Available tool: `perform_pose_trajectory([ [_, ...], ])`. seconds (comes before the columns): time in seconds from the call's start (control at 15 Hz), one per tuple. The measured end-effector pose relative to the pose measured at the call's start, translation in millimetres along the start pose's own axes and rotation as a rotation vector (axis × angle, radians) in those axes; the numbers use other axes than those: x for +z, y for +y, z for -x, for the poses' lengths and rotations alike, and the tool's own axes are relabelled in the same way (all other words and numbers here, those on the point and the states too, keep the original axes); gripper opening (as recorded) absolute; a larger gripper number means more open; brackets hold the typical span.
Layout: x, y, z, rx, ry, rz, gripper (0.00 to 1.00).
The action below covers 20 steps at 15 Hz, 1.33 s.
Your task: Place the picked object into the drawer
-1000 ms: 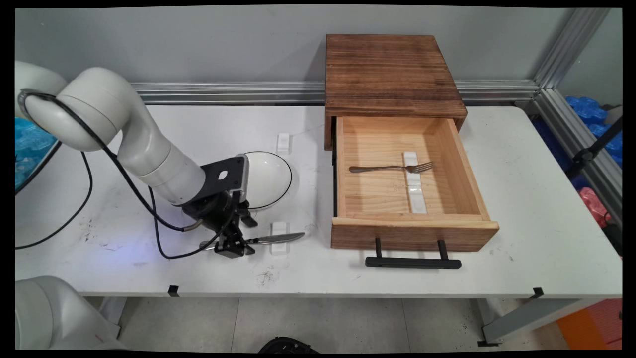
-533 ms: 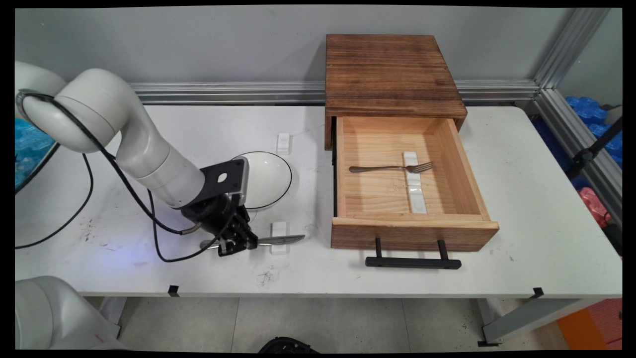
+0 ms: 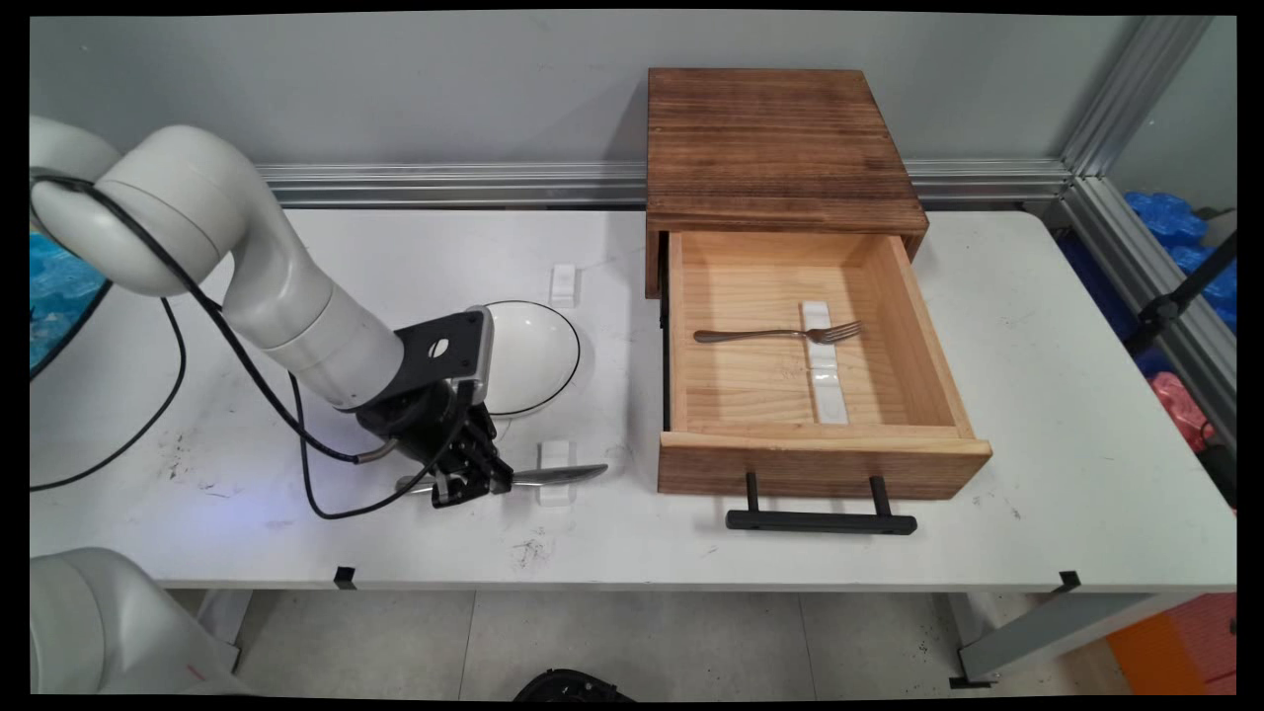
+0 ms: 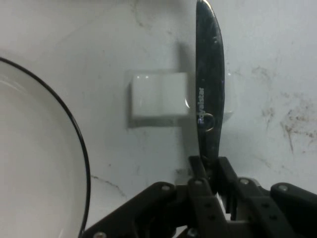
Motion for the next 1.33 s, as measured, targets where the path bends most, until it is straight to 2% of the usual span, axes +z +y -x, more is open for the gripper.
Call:
perform_pose_trajectory([
  [0.6,-39,3,-16,-0.02,-0.018,0.02,0.0],
  [0.93,-76,-1,-47,-0.002,-0.005,0.024,0.0],
  [1.33,-117,-21,-94,0.016,0.025,0.014,0.0],
])
